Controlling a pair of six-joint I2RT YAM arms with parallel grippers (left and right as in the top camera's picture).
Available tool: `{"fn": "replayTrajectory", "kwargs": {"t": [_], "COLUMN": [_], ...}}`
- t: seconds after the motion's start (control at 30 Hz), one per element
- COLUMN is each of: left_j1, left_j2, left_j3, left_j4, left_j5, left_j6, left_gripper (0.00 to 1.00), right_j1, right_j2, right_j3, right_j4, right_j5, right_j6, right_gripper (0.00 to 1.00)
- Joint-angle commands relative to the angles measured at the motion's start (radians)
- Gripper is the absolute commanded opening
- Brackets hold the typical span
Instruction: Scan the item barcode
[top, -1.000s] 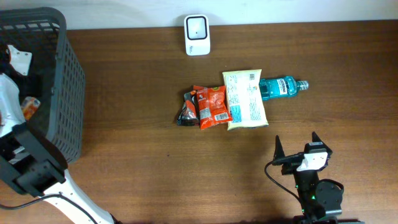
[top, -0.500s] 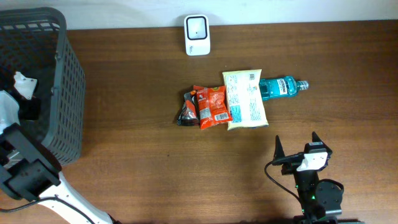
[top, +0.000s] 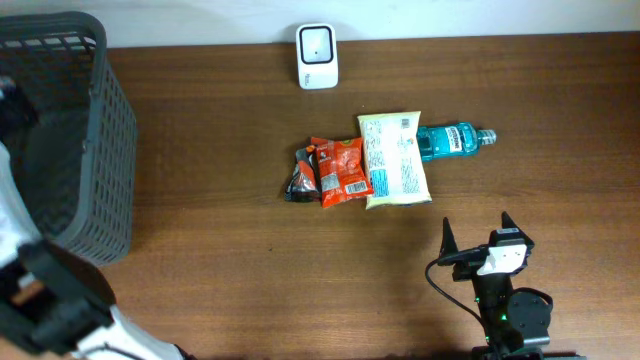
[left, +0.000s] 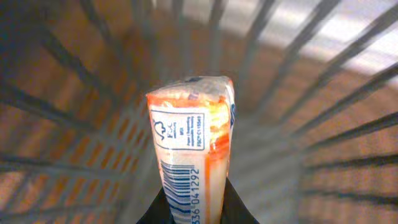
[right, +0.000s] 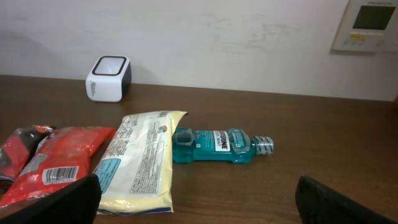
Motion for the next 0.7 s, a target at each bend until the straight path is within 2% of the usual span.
{"fn": "replayTrajectory", "kwargs": {"t": [0.0,0.07,0.1,0.2,0.27,0.37,0.5,0.57,0.67], "left_j1": [-0.080,-0.158,-0.215,-0.424,-0.623,-0.883,-1.123,-1.173,-1.210], "left_j2": [-0.261,-0.356,-0.387,-0.407,-0.380,-0.285,-0.057,0.031,0.159], "left_j3": [0.032,0.032,0.032,0.032,0.000,-0.071,-0.084,-0.084,-0.084], "left_j4": [-0.031,-0.038,-0.048,-0.146,-0.209,-0.224,-0.195,-0.161,-0.097], "left_j5": [0.265,0.426,0.458,0.465,0.449,0.314,0.072,0.014,0.011], "left_j6": [-0.373,-0.472,-0.475,-0.474,-0.474,-0.485,-0.616,-0.634,-0.642], "left_gripper": [0.00,0.00,0.00,0.00,0.00,0.00,0.00,0.00,0.02], "right_j1": [-0.006,-0.006,-0.006,-0.006,-0.006,-0.006,-0.006,-0.006,-0.006], "right_j2": [-0.007,-0.007,-0.007,-0.007,-0.007,-0.007,-0.007,-0.007,-0.007], "right_j3": [-0.009,-0.009,-0.009,-0.009,-0.009,-0.009,-0.009,-0.009,-0.009], "right_j4": [-0.003,-0.003,-0.003,-0.003,-0.003,-0.003,-0.003,-0.003,-0.003], "right_j5": [0.009,0.009,0.009,0.009,0.009,0.009,0.009,0.009,0.009], "right_j6": [-0.006,-0.006,-0.006,-0.006,-0.006,-0.006,-0.006,-0.006,-0.006], "right_gripper": [0.98,0.98,0.98,0.98,0.98,0.98,0.98,0.98,0.98]}}
